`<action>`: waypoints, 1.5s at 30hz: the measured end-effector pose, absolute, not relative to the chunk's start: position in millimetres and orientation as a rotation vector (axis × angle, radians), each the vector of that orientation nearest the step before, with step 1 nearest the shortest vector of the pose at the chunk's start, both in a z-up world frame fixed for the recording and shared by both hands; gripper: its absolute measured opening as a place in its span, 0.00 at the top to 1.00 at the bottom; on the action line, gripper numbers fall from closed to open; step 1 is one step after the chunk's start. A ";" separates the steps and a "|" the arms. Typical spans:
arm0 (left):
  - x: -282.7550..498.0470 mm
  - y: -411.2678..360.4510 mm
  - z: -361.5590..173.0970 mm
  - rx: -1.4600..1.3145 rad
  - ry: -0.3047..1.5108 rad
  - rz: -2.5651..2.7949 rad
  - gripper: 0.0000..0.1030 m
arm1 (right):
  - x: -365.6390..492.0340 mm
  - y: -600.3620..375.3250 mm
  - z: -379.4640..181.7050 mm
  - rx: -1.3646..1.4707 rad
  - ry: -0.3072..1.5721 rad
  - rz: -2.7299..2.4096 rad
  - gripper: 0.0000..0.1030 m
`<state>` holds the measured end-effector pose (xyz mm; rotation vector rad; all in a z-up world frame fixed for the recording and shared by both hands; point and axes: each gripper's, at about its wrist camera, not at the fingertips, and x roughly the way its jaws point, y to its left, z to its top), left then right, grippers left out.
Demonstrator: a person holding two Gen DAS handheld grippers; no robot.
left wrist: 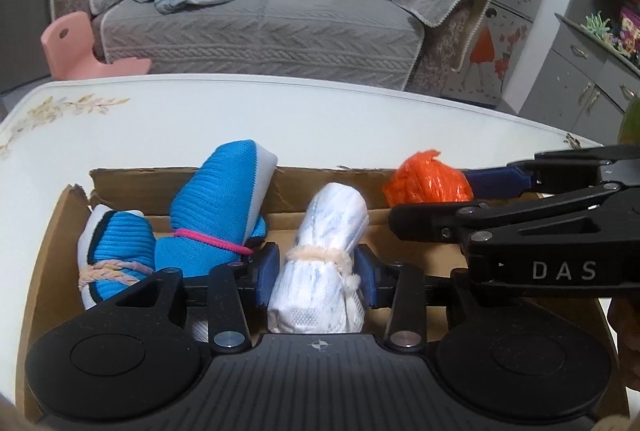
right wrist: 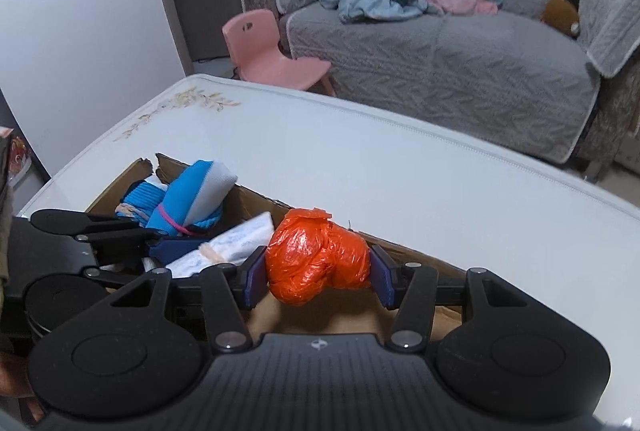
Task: Organize objects
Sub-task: 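Carry both bundles into the tray beside the blue socks and lower them, then open both tools to release the bundles and withdraw from the tray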
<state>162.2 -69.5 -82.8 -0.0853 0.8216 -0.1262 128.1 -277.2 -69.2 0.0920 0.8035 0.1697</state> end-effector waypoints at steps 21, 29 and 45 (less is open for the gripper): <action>149.9 -77.9 -70.6 -0.074 0.802 -0.142 0.26 | 118.0 -274.4 -64.5 0.128 0.816 0.161 0.50; 140.3 -73.5 -55.7 -0.082 0.782 -0.142 0.20 | 110.9 -276.0 -53.3 0.139 0.800 0.150 0.43; 36.9 -47.7 6.1 0.008 0.560 -0.167 0.03 | 18.5 -260.7 -4.8 0.106 0.624 0.140 0.27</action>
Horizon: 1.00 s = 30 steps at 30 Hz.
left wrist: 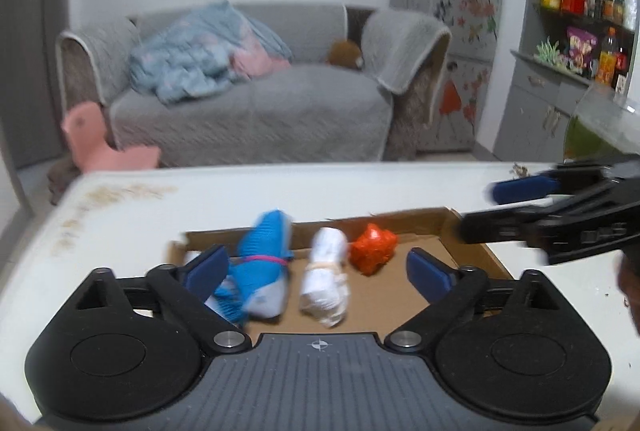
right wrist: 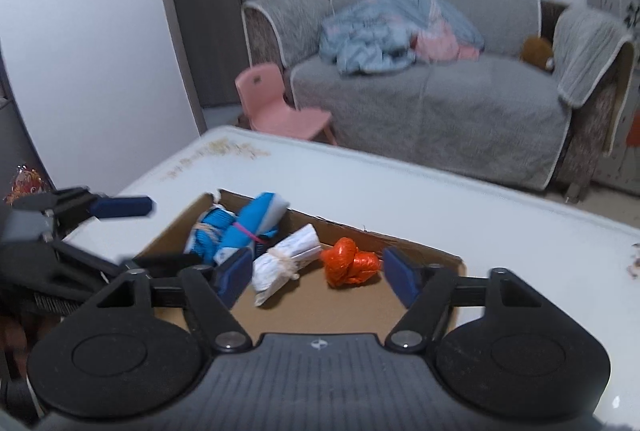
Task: Organize objects
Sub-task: 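Open both tools to release the bundles and withdraw from the tray, then grasp the teal-tied floral bundle with left tool while right grasps green-tied floral bundle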
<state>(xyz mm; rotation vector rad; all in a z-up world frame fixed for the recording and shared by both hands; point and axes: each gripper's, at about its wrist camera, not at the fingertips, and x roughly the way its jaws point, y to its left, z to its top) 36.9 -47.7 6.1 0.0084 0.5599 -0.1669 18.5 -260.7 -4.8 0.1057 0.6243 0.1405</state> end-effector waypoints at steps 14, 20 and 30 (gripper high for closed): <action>-139.8 8.9 -51.4 -0.094 0.595 -0.113 0.00 | -128.3 -261.5 -49.1 0.159 0.524 -0.030 0.01; -149.6 -2.3 -72.6 -0.126 0.656 -0.152 0.01 | -116.0 -283.7 -85.4 0.202 0.597 -0.089 0.02; -146.5 -7.5 -101.4 -0.087 0.727 -0.140 0.02 | -90.7 -285.0 -97.3 0.126 0.626 -0.103 0.09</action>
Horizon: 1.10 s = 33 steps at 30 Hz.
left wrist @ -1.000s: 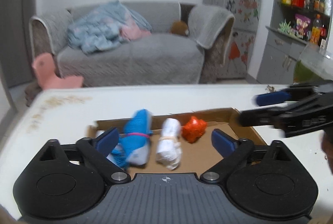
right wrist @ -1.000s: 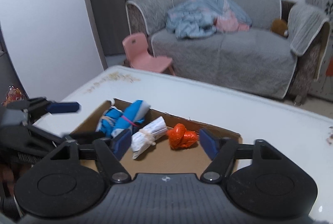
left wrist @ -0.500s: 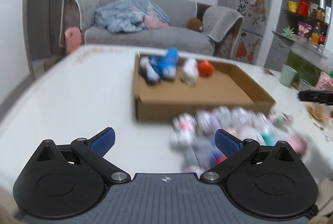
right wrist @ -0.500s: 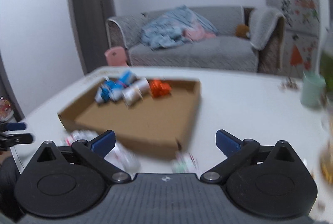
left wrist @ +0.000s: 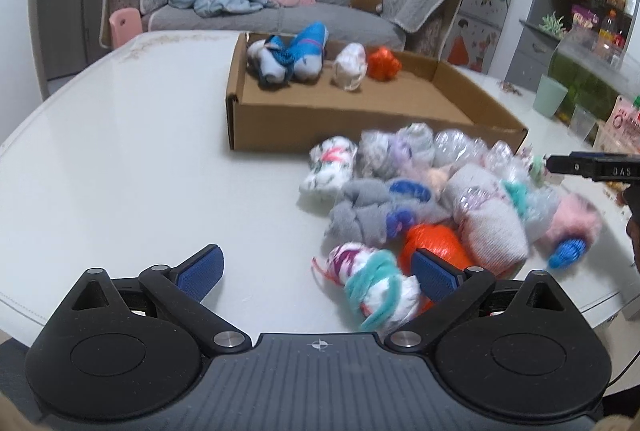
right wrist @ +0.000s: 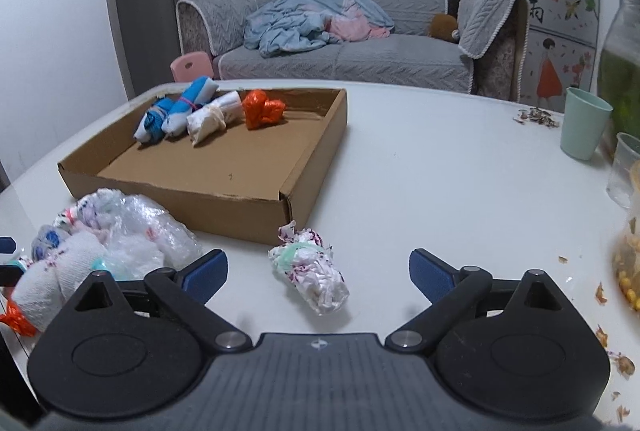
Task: Organize objects
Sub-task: 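Grasp the teal-tied floral bundle with left tool while right grasps green-tied floral bundle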
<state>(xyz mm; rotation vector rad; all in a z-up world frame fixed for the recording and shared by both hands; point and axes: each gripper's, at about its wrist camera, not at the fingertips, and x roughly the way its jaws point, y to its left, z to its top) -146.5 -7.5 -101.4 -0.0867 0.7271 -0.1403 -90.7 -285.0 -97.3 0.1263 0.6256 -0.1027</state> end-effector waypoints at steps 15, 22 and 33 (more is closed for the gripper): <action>-150.6 -0.6 -100.5 -0.010 0.714 -0.110 0.51 | -105.7 -266.0 -118.1 0.031 0.706 -0.084 0.67; -150.0 -0.2 -99.5 -0.010 0.713 -0.119 0.66 | -112.8 -272.5 -116.1 0.059 0.701 -0.092 0.75; -143.8 14.7 -68.9 0.004 0.670 -0.107 0.66 | -124.1 -284.3 -76.1 0.077 0.630 -0.094 0.75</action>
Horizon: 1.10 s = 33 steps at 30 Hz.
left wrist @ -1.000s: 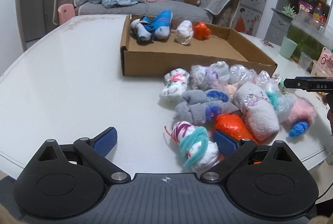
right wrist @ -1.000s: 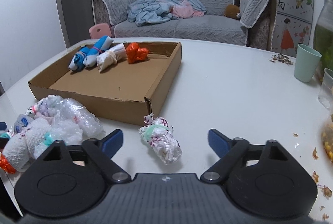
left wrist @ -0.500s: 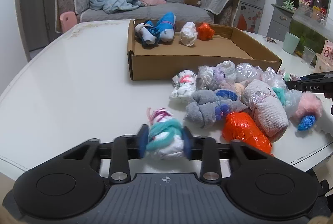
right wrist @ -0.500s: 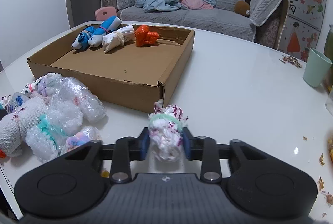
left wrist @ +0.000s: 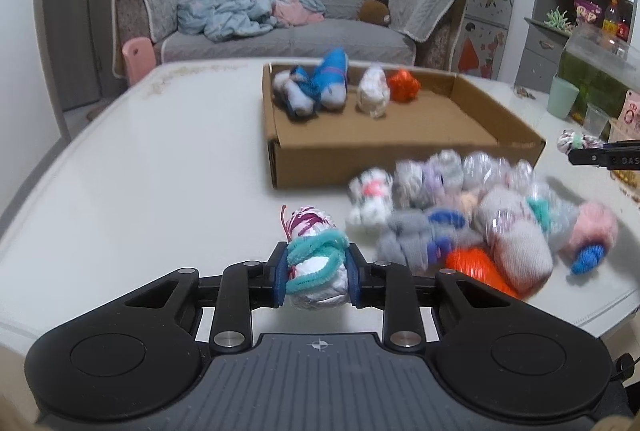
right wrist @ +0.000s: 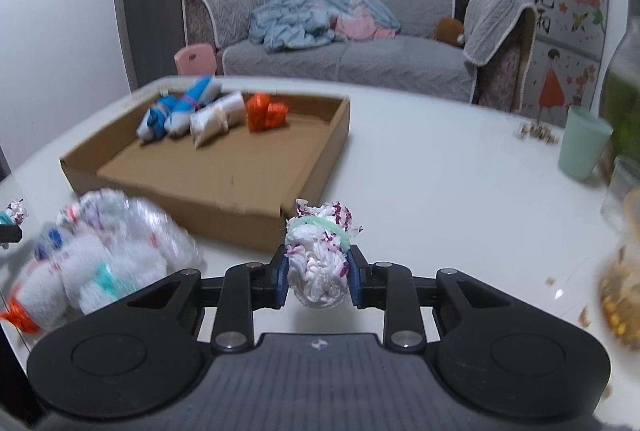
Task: Organize objects
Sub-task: 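Grasp the teal-tied floral bundle with left tool while right grasps green-tied floral bundle, then carry both floral bundles into the tray next to the orange bundle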
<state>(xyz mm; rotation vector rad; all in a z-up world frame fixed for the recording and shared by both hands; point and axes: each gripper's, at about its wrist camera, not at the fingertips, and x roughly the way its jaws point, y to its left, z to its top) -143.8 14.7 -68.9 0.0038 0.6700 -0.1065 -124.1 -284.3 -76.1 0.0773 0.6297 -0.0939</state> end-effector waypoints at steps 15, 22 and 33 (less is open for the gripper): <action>-66.9 -10.0 22.9 0.110 0.520 -0.186 0.66 | -69.4 -280.6 -2.4 0.025 0.509 -0.028 0.75; -3.1 -57.1 43.6 0.098 0.517 -0.306 0.66 | -19.8 -285.8 4.2 0.014 0.538 0.019 0.74; 85.8 -116.5 -7.9 0.091 0.622 -0.367 0.66 | 35.4 -296.4 -9.8 -0.052 0.643 0.043 0.74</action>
